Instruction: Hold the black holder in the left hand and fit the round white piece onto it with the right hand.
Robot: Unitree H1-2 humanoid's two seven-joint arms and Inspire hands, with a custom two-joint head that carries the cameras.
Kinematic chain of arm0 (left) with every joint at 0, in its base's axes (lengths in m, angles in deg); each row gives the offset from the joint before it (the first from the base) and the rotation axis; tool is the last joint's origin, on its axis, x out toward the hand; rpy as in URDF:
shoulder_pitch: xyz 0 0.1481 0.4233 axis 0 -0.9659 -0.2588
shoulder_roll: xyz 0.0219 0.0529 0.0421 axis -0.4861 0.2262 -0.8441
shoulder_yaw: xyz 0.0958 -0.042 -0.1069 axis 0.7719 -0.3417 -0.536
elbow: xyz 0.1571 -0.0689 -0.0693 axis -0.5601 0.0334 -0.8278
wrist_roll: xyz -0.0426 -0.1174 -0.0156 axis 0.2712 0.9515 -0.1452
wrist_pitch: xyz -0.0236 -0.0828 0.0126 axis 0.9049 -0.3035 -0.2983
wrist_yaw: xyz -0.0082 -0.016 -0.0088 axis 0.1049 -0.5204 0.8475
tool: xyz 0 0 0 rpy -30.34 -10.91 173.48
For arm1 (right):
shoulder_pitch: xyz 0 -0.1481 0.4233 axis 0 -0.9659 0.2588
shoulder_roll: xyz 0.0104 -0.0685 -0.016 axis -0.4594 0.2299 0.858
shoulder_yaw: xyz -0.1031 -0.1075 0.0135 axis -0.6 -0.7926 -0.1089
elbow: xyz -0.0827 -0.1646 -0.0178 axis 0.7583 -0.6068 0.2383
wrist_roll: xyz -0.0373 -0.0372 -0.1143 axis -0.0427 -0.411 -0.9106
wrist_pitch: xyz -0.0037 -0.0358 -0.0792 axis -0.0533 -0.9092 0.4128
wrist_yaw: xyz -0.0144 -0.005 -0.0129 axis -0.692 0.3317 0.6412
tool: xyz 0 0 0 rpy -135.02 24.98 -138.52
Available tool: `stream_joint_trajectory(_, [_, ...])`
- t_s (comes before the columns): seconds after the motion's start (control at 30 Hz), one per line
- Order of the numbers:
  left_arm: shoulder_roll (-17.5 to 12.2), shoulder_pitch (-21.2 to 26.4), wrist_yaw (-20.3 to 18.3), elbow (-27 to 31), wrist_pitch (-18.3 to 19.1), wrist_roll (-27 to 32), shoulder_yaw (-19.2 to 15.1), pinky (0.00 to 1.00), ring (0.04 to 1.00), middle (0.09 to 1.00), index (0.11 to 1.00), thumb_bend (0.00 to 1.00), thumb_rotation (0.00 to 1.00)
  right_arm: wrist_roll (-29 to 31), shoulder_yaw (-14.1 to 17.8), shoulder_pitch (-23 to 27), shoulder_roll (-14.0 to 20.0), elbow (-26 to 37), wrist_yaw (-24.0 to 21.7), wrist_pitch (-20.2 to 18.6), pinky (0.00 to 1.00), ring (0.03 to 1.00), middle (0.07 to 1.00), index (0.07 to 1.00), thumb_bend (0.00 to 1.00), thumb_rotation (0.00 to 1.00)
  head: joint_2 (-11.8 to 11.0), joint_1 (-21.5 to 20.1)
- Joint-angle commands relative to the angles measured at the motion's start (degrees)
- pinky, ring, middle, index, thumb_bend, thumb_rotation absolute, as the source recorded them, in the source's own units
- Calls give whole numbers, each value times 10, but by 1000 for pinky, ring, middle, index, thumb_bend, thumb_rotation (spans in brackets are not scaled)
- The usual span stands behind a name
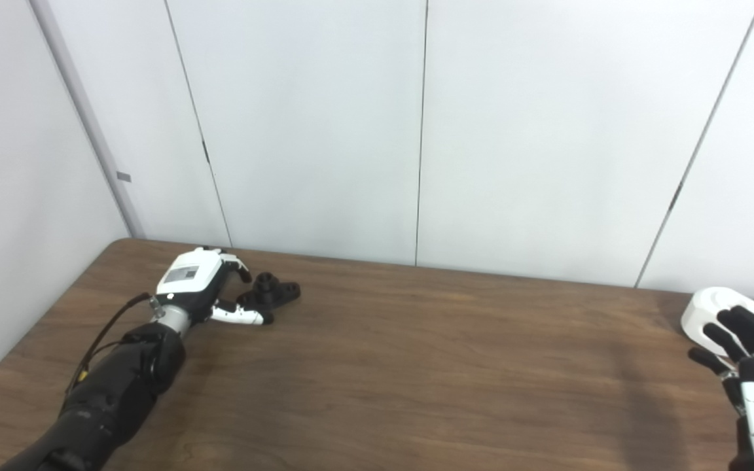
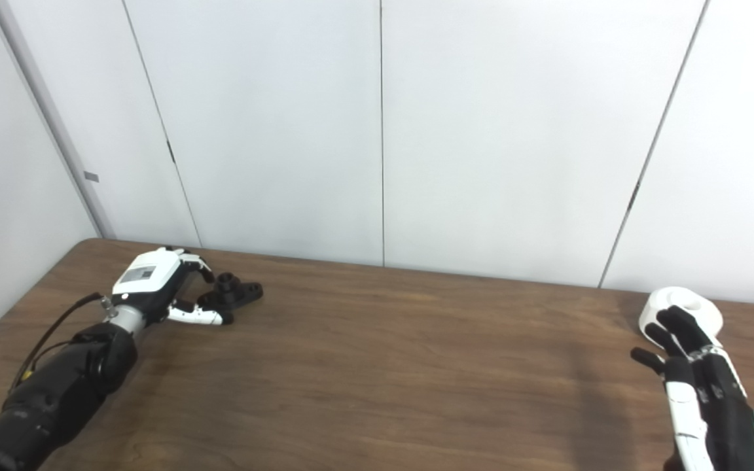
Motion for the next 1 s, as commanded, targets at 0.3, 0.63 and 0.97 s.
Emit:
stream_joint_trajectory(0.3, [3, 21, 1, 5, -25, 5, 9, 1000, 908, 808, 580, 960, 296, -4, -1, 10, -5, 24, 3, 7, 662, 785, 804, 768, 480, 654, 1, -1])
stream_joint_trajectory(0.63, [-6, 21, 42, -11, -84, -5, 15, 1000, 870, 749, 483, 525, 59, -1, 0, 12, -2, 25, 1, 9, 679, 796, 811, 774, 472, 660, 5, 0])
stream_joint_trajectory(0.97, [-9, 23, 39, -9, -81, -4, 18, 1000, 877, 753, 484, 524, 56, -7, 1, 13, -2, 31, 3, 5, 687, 805, 818, 777, 471, 668, 8, 1])
